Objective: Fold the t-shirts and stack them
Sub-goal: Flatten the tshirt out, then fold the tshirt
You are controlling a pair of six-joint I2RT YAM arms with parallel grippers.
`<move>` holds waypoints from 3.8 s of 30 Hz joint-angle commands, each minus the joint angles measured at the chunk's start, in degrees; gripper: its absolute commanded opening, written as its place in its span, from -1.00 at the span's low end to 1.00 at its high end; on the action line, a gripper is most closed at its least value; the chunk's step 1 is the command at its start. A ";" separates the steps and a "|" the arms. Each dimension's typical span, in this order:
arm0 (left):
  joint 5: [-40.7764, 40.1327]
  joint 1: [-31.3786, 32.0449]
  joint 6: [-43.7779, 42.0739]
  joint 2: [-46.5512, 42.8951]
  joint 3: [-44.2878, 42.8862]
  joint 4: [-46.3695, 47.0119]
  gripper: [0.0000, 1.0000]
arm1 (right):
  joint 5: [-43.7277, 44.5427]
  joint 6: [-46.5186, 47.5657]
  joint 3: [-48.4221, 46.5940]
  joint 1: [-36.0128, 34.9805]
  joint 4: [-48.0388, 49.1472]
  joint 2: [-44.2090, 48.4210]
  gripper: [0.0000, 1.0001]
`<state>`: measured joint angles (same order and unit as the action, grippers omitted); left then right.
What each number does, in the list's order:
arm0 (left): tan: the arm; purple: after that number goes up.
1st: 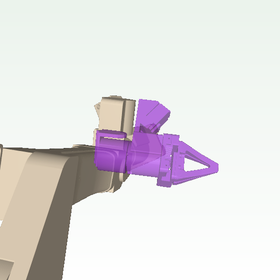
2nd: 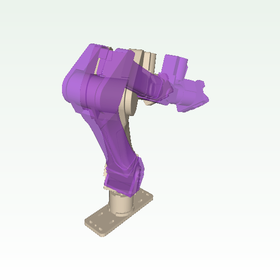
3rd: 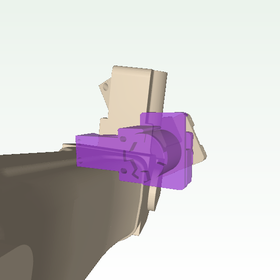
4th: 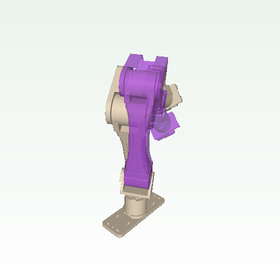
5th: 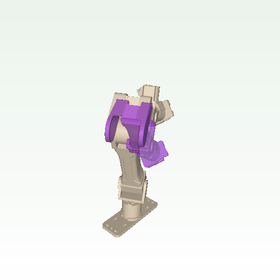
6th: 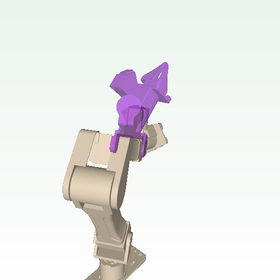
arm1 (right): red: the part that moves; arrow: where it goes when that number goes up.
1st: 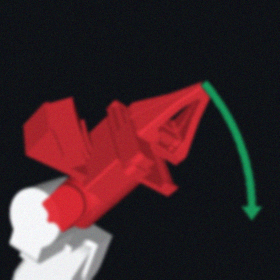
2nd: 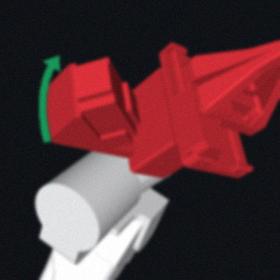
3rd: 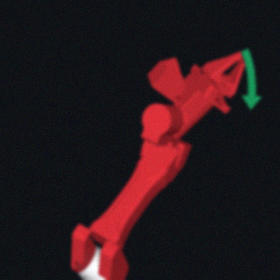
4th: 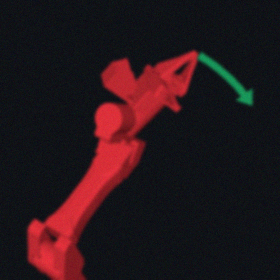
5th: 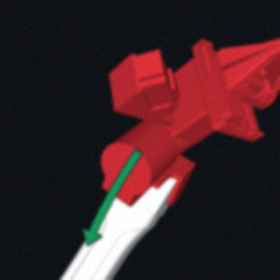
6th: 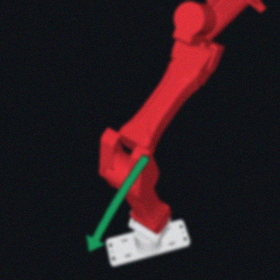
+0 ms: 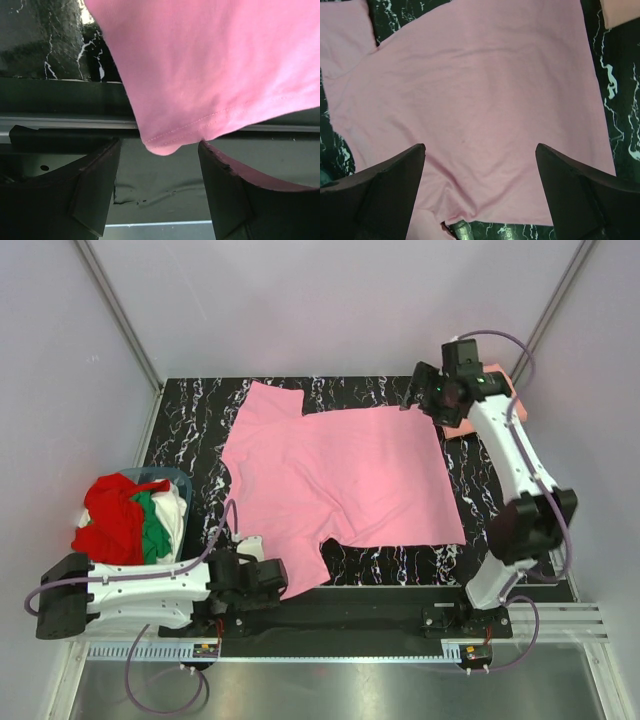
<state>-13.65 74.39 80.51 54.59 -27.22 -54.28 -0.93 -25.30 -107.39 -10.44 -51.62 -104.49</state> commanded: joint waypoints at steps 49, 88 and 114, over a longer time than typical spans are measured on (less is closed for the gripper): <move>-19.75 3.13 15.91 -21.54 -14.35 -32.73 -1.00 | 1.46 -22.51 72.24 22.13 10.56 39.28 0.67; -27.65 3.13 9.06 -15.75 -29.28 -34.31 -1.00 | -0.37 -23.40 69.34 22.13 0.81 55.00 -1.00; -3.14 -55.75 -57.39 19.58 -45.19 8.49 -1.00 | -5.49 -15.22 43.59 22.04 13.29 20.47 -1.00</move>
<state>-20.93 20.91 28.32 71.94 -67.92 -51.46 -5.52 -42.11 -59.81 11.46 -41.06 -81.97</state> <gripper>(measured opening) 0.008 0.014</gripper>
